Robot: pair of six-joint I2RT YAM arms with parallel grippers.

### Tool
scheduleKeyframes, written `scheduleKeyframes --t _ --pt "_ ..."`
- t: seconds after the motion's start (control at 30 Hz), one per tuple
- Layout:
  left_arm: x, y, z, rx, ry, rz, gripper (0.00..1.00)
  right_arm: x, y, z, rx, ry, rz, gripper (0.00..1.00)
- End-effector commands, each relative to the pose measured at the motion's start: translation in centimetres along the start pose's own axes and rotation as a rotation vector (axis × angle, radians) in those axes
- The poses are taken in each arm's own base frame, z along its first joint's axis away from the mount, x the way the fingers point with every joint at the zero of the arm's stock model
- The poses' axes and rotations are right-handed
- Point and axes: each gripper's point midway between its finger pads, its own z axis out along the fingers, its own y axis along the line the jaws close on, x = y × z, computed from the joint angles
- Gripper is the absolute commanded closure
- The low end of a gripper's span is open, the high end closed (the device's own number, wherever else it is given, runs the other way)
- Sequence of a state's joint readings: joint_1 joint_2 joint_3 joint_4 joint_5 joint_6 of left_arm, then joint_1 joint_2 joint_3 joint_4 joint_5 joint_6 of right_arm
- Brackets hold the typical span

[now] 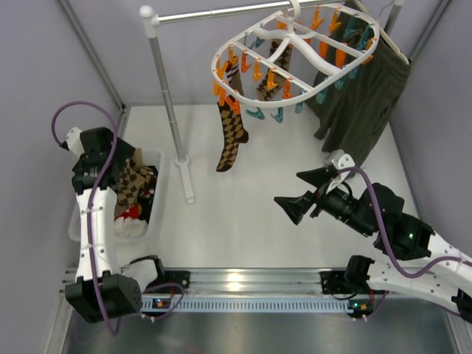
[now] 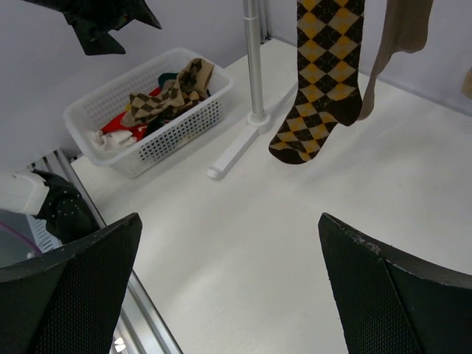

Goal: Remove the socks clipped to the hanger

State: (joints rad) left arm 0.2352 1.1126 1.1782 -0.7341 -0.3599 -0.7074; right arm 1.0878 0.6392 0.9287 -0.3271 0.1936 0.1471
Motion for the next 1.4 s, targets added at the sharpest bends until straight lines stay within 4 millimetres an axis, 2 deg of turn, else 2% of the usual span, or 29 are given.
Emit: scheduleKeyframes --t 0.0,0.03,0.07,0.1,0.13,0.17,0.2,0.23,0.27,0.3,0.33,0.37,0.43,0.5,0.53,0.6,0.73,0.77,0.87,0.9,0.97,1.03,1.1,1.13,1.17,1.2,1.23,1.3,1.37 --pt "0.7 -4.6 -3.6 0.310 0.074 0.041 0.02 -1.7 -0.8 -0.1 0.048 -0.089 0.058 0.00" --pt "1.7 -7.6 -5.2 0.494 0.115 0.057 0.02 -1.6 -1.4 0.0 0.085 -0.097 0.070 0.01" --pt "2.3 -9.5 -6.5 0.614 0.116 0.078 0.02 -1.7 -1.7 -0.3 0.102 -0.109 0.100 0.01" --pt "5.4 -11.1 -8.2 0.732 0.147 0.148 0.02 -1.4 -2.3 -0.3 0.137 -0.113 0.111 0.01" --pt "6.7 -12.6 -10.0 0.821 0.146 0.186 0.02 -1.4 -2.6 -0.5 0.150 -0.119 0.121 0.01" --pt "6.6 -14.3 -11.3 0.874 0.058 0.210 0.02 -1.8 -2.7 -0.9 0.154 -0.148 0.141 0.00" --pt "7.8 -15.3 -13.4 0.953 0.017 0.287 0.02 -2.0 -2.9 -1.1 0.163 -0.167 0.151 0.01" --pt "11.4 -16.3 -15.9 1.052 0.031 0.357 0.02 -1.7 -3.1 -1.4 0.162 -0.184 0.159 0.01" --pt "11.6 -17.6 -18.0 1.162 -0.024 0.355 0.02 -2.3 -3.0 -1.5 0.150 -0.223 0.171 0.01" --pt "13.9 -17.6 -18.9 1.239 -0.036 0.414 0.02 -1.5 -2.6 -1.4 0.122 -0.227 0.169 0.01" --pt "14.6 -17.8 -18.9 1.264 -0.052 0.421 0.02 -1.9 -2.2 -1.9 0.089 -0.258 0.170 0.00" --pt "14.2 -18.6 -19.1 1.291 -0.109 0.410 0.02 -2.4 -1.7 -2.2 0.054 -0.299 0.170 0.01" --pt "16.3 -19.4 -17.1 1.261 -0.084 0.479 0.02 -2.0 -0.9 -2.6 -0.002 -0.303 0.165 0.01" --pt "17.3 -20.4 -16.2 1.257 -0.084 0.547 0.02 -2.0 -0.5 -2.7 -0.025 -0.304 0.161 0.01" --pt "18.8 -20.9 -14.7 1.233 -0.061 0.584 0.02 -2.0 -0.2 -2.7 -0.044 -0.299 0.155 0.01" --pt "19.8 -21.9 -14.5 1.274 -0.066 0.632 0.02 -1.7 0.1 -2.5 -0.060 -0.288 0.148 0.01" --pt "19.4 -24.1 -13.4 1.288 -0.194 0.650 0.02 -2.2 1.5 -1.7 -0.123 -0.276 0.130 0.01" --pt "20.5 -24.4 -12.3 1.272 -0.183 0.671 0.02 -2.1 1.8 -1.6 -0.137 -0.267 0.127 0.01" --pt "20.8 -25.8 -11.7 1.303 -0.183 0.673 0.02 -1.7 2.4 -0.7 -0.158 -0.231 0.116 0.01" --pt "21.9 -25.9 -11.0 1.310 -0.160 0.692 0.02 -1.6 2.5 -0.5 -0.160 -0.225 0.115 0.00" --pt "22.6 -26.4 -11.3 1.359 -0.156 0.689 0.03 -1.3 2.6 0.3 -0.161 -0.212 0.107 0.00" --pt "23.7 -26.4 -11.0 1.372 -0.129 0.678 0.14 -1.5 2.7 0.9 -0.156 -0.213 0.117 0.01" --pt "24.1 -26.5 -11.9 1.421 -0.102 0.647 0.29 -3.1 1.9 0.9 -0.104 -0.267 0.156 0.01" --pt "24.4 -26.4 -12.0 1.422 -0.091 0.638 0.52 -3.7 1.6 1.0 -0.082 -0.284 0.203 0.01" --pt "24.3 -26.4 -11.8 1.396 -0.100 0.626 0.64 -4.8 1.3 0.9 -0.065 -0.317 0.228 0.01" --pt "24.8 -26.5 -12.5 1.400 -0.101 0.625 0.73 -6.0 1.3 0.6 -0.063 -0.345 0.244 0.00" --pt "25.2 -26.6 -12.8 1.391 -0.104 0.627 0.88 -6.7 1.5 0.5 -0.076 -0.366 0.245 0.00" --pt "25.8 -26.7 -13.7 1.370 -0.115 0.618 1.00 -8.6 2.5 0.0 -0.134 -0.413 0.245 0.00" --pt "25.5 -26.8 -14.2 1.322 -0.135 0.576 1.00 -9.2 2.5 0.6 -0.121 -0.406 0.257 0.01"
